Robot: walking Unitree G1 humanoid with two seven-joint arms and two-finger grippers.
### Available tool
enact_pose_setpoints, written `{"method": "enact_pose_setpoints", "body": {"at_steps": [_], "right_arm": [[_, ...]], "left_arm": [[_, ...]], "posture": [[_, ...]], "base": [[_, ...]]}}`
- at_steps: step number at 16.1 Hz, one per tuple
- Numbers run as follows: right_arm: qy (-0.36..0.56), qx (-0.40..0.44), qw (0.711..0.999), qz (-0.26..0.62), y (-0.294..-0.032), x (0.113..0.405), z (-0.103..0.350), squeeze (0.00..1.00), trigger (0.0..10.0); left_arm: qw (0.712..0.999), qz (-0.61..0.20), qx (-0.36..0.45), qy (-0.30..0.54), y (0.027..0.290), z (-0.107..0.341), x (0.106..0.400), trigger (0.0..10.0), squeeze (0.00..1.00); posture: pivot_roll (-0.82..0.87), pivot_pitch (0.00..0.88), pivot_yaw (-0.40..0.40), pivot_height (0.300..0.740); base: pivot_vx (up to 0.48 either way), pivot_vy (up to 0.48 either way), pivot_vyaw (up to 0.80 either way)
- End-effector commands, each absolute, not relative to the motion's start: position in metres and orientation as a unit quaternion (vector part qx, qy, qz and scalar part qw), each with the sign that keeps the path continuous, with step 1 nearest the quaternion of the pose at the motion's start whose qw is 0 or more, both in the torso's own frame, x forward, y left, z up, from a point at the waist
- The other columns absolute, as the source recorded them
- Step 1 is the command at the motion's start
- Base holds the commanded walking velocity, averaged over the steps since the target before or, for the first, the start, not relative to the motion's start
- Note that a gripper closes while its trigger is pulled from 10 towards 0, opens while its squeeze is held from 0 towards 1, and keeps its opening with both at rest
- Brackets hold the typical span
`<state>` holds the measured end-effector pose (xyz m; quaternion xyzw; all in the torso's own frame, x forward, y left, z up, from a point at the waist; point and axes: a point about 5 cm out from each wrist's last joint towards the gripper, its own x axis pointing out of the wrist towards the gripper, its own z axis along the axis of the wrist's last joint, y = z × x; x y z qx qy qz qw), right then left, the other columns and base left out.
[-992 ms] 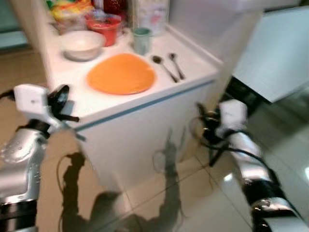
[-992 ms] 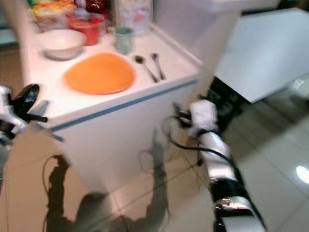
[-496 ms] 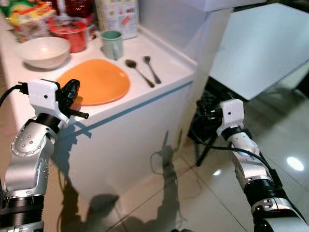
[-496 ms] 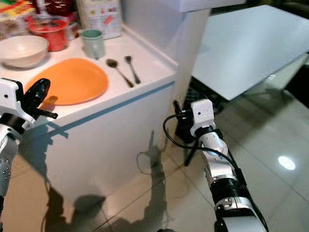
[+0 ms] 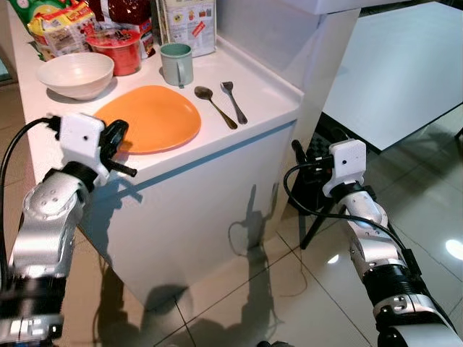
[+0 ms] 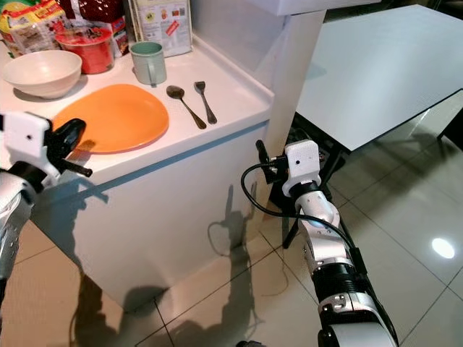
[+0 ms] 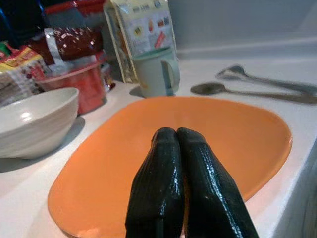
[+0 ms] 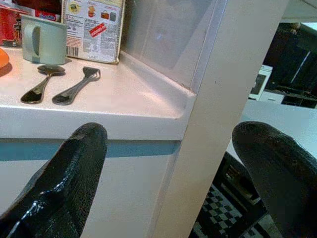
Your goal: Setting the table
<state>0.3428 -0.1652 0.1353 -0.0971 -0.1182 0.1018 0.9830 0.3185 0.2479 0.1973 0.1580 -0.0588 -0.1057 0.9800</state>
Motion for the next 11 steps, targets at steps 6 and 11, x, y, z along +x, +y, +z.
{"method": "enact_pose_setpoints", "body": {"at_steps": [6,11], "right_arm": [[-0.134,-0.084,0.983,0.097,-0.164,0.344,0.148,0.0,10.0],[-0.137,-0.08,0.983,0.096,-0.165,0.347,0.154,0.0,10.0]], "left_arm": [[0.983,-0.098,0.154,-0.019,0.26,0.19,0.333,10.0,0.0],[0.984,-0.094,0.151,0.009,0.268,0.177,0.337,10.0,0.0]], "posture": [[0.11,0.049,-0.001,0.74],[0.11,0.041,-0.001,0.74]], "base": [[0.0,0.0,0.0],[0.0,0.0,0.0]]}}
